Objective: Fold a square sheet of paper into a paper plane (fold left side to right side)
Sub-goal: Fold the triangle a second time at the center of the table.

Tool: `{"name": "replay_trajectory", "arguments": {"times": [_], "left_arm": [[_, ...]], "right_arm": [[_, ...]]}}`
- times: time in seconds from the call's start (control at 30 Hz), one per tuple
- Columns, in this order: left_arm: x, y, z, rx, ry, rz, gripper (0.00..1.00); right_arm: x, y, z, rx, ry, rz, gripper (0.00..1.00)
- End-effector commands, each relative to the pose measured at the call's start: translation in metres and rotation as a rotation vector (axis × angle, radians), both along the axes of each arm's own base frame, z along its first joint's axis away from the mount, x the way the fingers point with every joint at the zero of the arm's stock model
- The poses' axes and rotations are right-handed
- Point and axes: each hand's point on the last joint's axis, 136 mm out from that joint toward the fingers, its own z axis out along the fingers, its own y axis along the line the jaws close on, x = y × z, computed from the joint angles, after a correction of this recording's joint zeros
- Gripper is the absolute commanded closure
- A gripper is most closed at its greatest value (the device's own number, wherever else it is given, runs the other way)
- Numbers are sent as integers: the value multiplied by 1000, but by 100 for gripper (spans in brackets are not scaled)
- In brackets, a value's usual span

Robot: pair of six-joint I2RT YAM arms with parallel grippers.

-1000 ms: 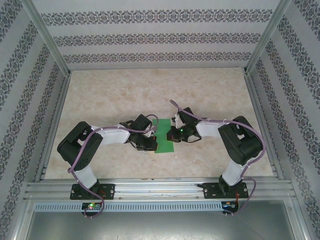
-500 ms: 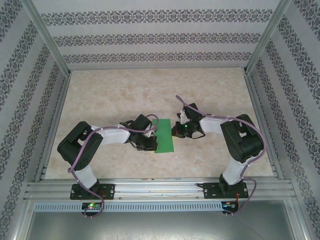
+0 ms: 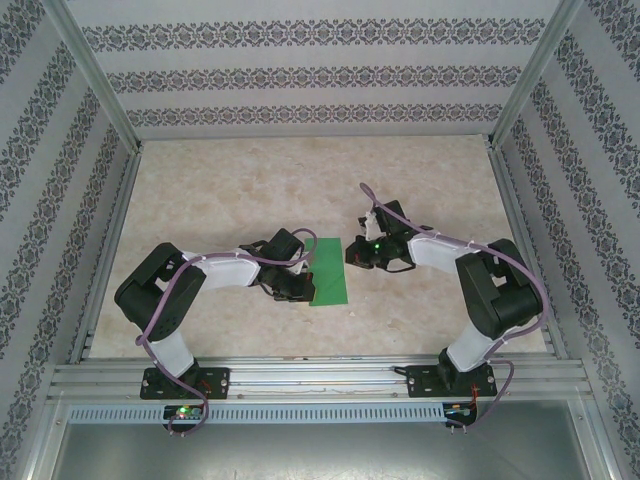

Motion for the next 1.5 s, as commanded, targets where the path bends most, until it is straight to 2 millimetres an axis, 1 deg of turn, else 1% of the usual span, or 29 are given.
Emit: {"name": "replay_trajectory", "arguments": {"times": [0.0, 0.1, 0.2, 0.37, 0.47, 0.63, 0.8, 0.93, 1.03, 1.23, 1.47], "left_arm": [[-25, 35, -38, 193, 90, 18, 100], [-26, 35, -39, 194, 91, 16, 100], [-24, 34, -38, 192, 88, 16, 100], [-22, 31, -34, 177, 83, 15, 99], [-19, 27, -28, 158, 73, 15, 98], [-8, 17, -4, 119, 30, 8, 96], [3, -1, 28, 26, -18, 0, 96], [9, -15, 43, -43, -25, -12, 96], [13, -22, 44, -65, -25, -22, 96], [17, -32, 36, -72, -3, -51, 97], [19, -34, 25, -52, 11, -69, 97]], "right_arm": [[-18, 21, -4, 50, 40, 45, 100], [-21, 29, -14, 50, 62, 51, 100], [-22, 29, -25, 28, 82, 46, 100], [-27, 19, -43, -37, 120, 34, 100], [-32, 11, -53, -82, 148, 27, 100], [-41, 1, -63, -130, 183, 21, 100], [-46, 0, -66, -130, 193, 26, 100], [-46, -1, -66, -132, 190, 24, 100], [-47, -2, -67, -135, 193, 23, 100], [-48, -3, -70, -142, 199, 22, 100], [-51, -6, -74, -157, 208, 19, 100]]}}
